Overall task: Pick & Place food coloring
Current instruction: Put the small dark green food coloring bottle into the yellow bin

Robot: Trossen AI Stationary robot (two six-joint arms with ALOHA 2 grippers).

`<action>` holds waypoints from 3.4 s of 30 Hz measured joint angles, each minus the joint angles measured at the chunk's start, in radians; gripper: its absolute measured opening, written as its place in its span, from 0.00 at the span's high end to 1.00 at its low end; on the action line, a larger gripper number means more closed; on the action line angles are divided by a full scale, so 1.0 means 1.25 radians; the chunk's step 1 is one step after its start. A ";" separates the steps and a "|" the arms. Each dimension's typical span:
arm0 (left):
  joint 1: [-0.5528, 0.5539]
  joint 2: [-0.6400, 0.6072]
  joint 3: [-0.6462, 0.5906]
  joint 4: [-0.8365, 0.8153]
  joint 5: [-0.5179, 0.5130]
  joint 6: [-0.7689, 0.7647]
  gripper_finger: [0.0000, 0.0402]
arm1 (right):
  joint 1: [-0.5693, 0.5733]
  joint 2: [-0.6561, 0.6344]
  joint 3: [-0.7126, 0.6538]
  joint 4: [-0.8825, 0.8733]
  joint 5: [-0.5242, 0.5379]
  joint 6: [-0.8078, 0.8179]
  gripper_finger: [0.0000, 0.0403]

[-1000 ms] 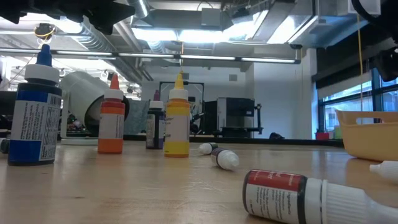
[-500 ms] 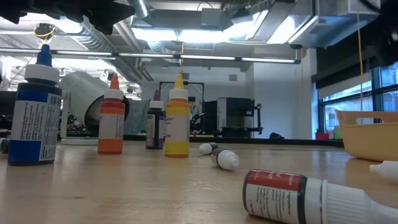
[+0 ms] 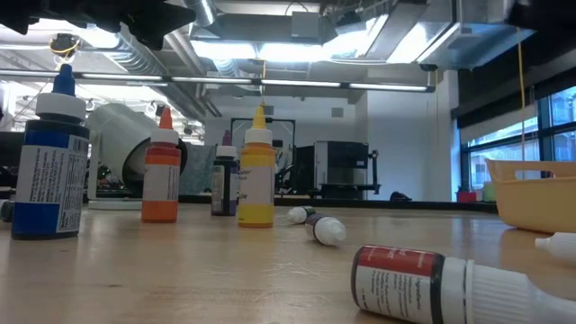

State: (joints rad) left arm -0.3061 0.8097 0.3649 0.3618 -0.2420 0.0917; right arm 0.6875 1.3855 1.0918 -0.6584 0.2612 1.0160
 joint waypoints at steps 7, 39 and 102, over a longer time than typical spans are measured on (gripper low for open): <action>0.000 0.000 0.000 0.000 0.000 0.000 0.44 | -0.009 0.040 -0.002 0.141 -0.022 -0.167 0.58; 0.000 0.000 0.000 0.001 0.000 0.000 0.43 | -0.065 0.147 -0.003 0.093 -0.176 -0.021 0.23; 0.000 0.000 0.000 0.001 -0.002 0.042 0.43 | -0.098 0.485 0.156 -0.085 -0.270 -0.075 0.82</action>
State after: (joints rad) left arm -0.3058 0.8097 0.3649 0.3630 -0.2447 0.1444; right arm 0.5655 1.9919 1.2862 -0.7652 -0.0757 0.9225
